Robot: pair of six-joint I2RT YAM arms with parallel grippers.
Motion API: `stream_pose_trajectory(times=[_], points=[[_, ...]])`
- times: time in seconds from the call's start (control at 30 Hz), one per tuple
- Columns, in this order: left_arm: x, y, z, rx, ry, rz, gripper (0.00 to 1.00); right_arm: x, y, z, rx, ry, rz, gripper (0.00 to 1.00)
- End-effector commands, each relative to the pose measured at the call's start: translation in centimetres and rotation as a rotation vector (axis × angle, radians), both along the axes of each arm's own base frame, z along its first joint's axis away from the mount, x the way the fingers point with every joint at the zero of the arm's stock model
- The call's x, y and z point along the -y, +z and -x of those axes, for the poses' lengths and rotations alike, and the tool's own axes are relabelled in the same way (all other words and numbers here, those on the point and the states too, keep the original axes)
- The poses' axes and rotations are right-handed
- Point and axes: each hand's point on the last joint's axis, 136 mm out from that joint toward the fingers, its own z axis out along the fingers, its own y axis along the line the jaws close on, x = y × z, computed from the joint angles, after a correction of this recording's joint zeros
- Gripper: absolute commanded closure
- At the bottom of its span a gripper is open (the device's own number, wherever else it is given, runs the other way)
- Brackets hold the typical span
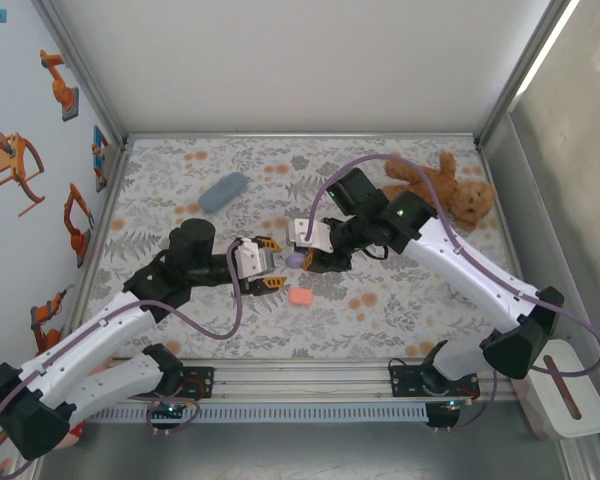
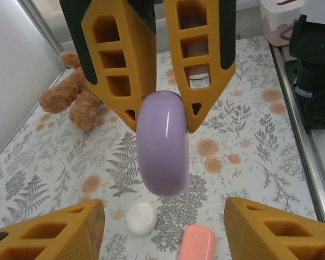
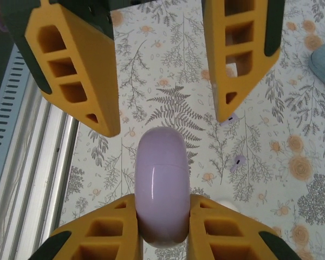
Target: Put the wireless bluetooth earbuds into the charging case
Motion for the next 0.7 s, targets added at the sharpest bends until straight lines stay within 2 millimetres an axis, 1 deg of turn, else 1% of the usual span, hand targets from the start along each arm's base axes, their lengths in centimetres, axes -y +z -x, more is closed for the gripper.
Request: stream_pose_trajectory(times=[0.0,0.13,0.3,0.67], points=[[0.74,2.12,-0.01,0.044,-0.029,0.055,0.43,-0.86,0.97,0.86,-0.023,0.038,-0.045,0.83],[1.03,2.07,0.1,0.03,-0.039,0.058,0.49,-1.15,0.9,0.91,-0.023,0.037,-0.054,0.83],[1.16,1.95,0.22,0.013,-0.05,0.052,0.55,-1.32,0.81,0.68,-0.02,0.028,-0.049,0.83],[1.51,2.25,0.54,0.0,-0.074,0.051,0.62,-1.29,0.07,0.12,0.0,0.007,0.01,0.83]])
